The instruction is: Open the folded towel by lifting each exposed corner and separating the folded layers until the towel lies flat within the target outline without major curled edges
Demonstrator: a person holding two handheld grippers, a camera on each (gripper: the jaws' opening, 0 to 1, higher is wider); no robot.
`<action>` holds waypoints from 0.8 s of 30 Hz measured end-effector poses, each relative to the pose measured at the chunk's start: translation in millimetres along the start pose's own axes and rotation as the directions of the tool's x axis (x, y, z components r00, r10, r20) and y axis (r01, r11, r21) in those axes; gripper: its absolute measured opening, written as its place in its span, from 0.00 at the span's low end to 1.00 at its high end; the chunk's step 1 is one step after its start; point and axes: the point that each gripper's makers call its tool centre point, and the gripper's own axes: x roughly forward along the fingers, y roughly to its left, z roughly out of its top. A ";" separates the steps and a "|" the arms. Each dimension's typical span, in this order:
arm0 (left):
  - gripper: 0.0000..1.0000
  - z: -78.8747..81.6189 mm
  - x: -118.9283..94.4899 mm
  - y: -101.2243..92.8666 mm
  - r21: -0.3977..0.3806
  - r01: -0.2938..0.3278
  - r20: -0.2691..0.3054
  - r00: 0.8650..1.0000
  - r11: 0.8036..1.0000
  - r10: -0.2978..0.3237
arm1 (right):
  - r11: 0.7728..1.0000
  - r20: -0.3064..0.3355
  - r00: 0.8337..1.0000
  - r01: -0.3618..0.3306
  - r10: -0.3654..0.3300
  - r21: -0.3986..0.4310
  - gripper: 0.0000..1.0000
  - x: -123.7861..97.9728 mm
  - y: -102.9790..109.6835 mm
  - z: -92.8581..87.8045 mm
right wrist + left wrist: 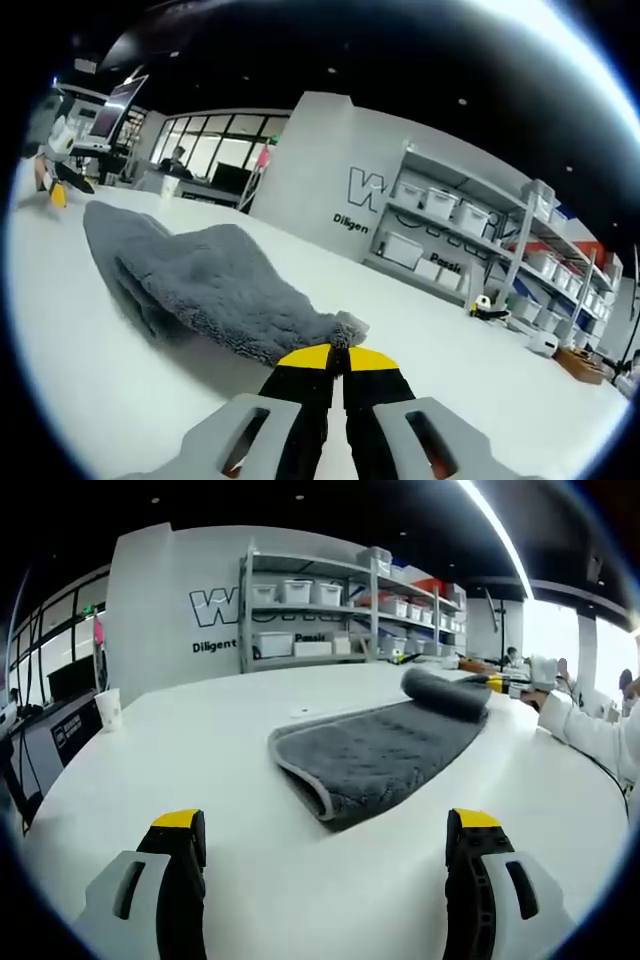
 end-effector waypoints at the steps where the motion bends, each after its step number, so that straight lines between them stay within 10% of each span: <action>1: 0.98 0.0 0.1 0.3 0.000 0.000 0.000 1.000 1.000 0.000 | 1.000 -0.002 1.000 0.007 -0.007 0.002 0.00 -1.0 -3.0 -1.4; 24: 0.98 -7.3 -0.2 -0.9 -0.005 -0.006 -0.015 1.000 1.000 0.006 | 0.993 -0.041 0.994 0.105 -0.104 0.046 0.00 -23.5 -55.1 -28.7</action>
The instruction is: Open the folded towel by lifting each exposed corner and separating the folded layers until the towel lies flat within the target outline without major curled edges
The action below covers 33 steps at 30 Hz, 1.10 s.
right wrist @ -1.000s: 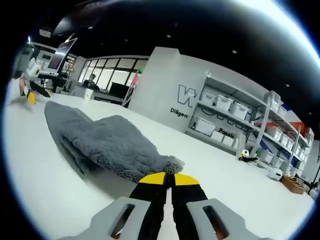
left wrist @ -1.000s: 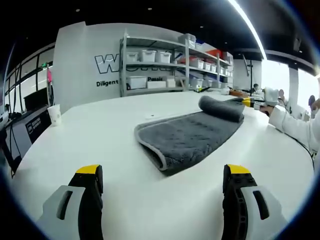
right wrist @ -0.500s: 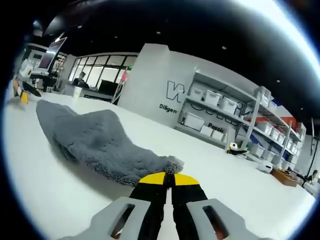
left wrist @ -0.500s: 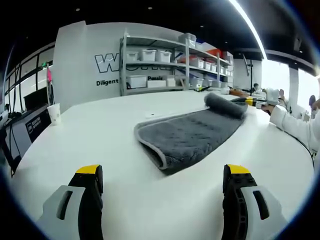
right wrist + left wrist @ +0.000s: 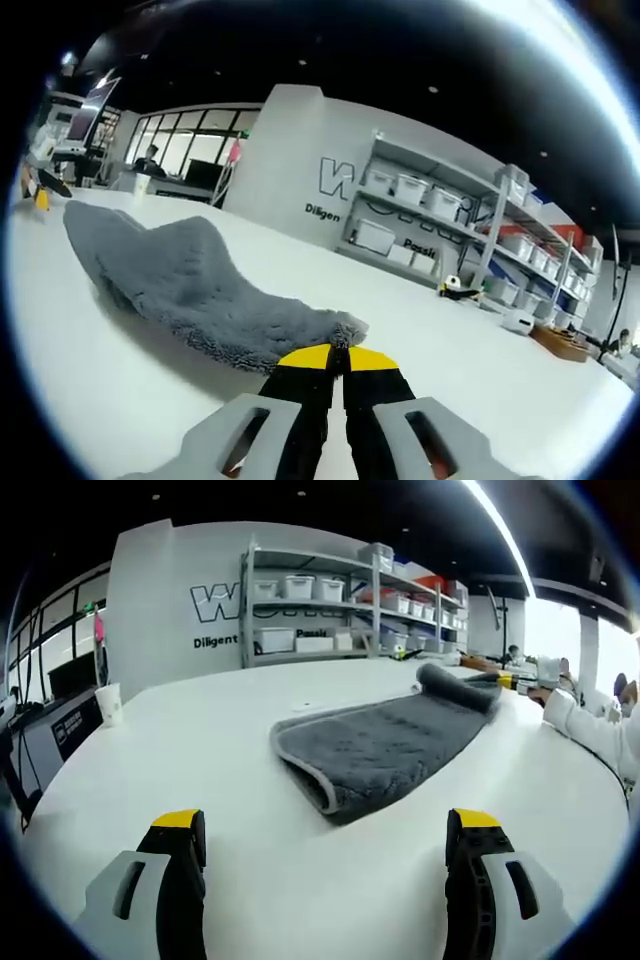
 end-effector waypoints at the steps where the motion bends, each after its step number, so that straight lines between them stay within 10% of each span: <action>1: 0.98 0.1 -0.1 -0.1 0.000 0.000 0.000 1.000 1.000 0.000 | 1.000 -0.001 1.000 0.002 -0.002 0.002 0.00 -0.5 -1.2 -0.5; 33: 0.99 5.3 -0.9 -13.3 0.013 0.024 0.017 1.000 1.000 -0.024 | 0.992 -0.039 0.993 0.109 -0.107 0.056 0.00 -17.4 -50.4 -25.3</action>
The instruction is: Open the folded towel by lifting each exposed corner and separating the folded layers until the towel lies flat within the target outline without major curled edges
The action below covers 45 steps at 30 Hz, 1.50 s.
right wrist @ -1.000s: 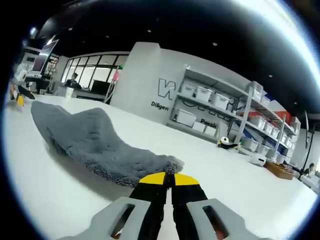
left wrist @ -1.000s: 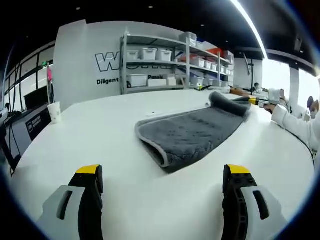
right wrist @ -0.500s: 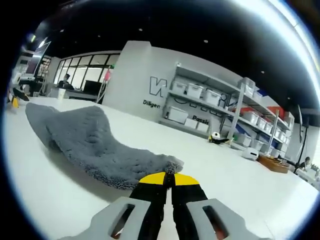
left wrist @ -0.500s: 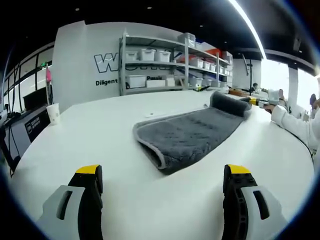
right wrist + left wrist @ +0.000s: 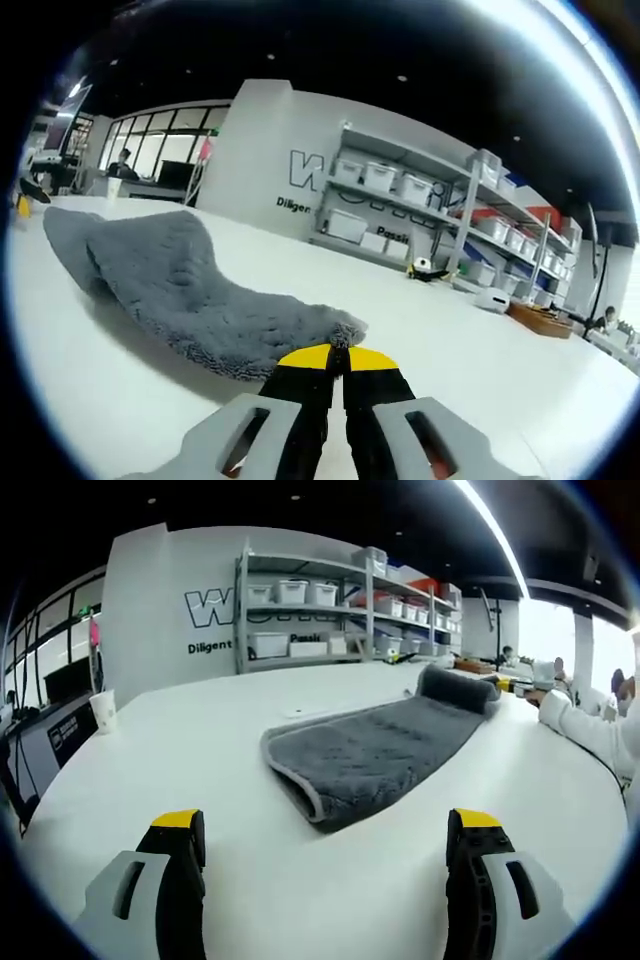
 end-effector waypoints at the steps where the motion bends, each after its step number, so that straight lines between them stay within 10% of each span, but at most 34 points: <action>1: 0.99 -0.3 0.3 0.3 0.000 -0.001 -0.002 1.000 1.000 0.001 | 1.000 0.000 1.000 0.003 -0.003 0.001 0.00 -0.2 -1.4 -0.4; 45: 0.98 -1.7 -1.0 7.8 -0.018 -0.016 -0.001 1.000 1.000 0.016 | 0.989 -0.020 0.992 0.122 -0.121 0.079 0.00 -7.8 -47.3 -18.7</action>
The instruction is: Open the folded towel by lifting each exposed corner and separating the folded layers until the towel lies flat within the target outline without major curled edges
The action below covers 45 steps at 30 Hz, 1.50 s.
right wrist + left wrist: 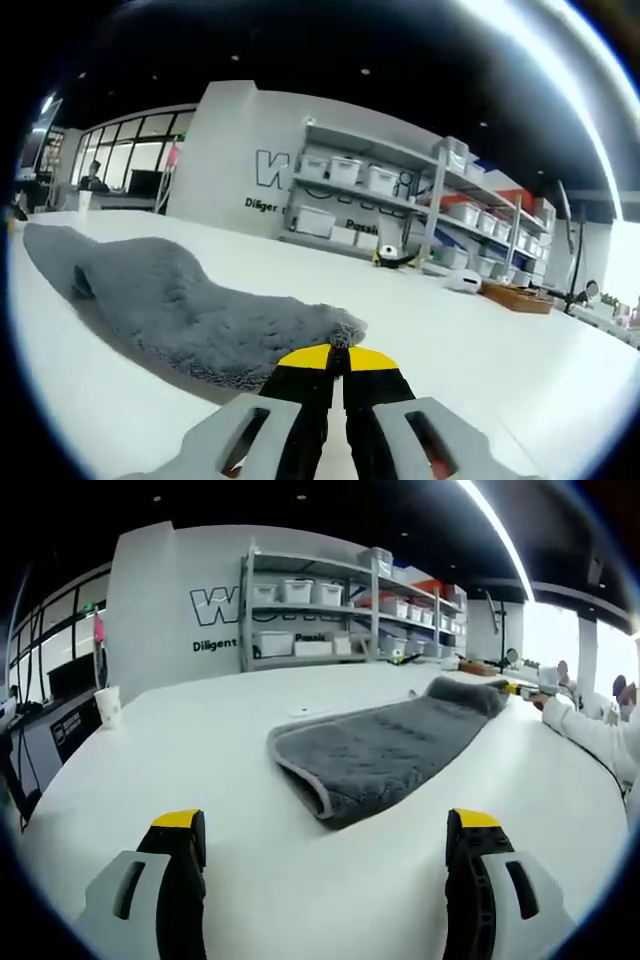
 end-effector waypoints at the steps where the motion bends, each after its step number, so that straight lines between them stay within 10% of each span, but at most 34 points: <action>1: 0.98 0.3 0.0 0.2 0.000 0.000 0.001 1.000 1.000 0.000 | 1.000 0.000 1.000 0.002 -0.002 0.003 0.00 -0.7 -0.5 -0.3; 45: 0.98 -0.7 0.2 1.1 -0.008 -0.004 -0.002 1.000 1.000 0.004 | 0.995 -0.005 0.996 0.092 -0.092 0.030 0.00 -5.9 -32.9 -6.5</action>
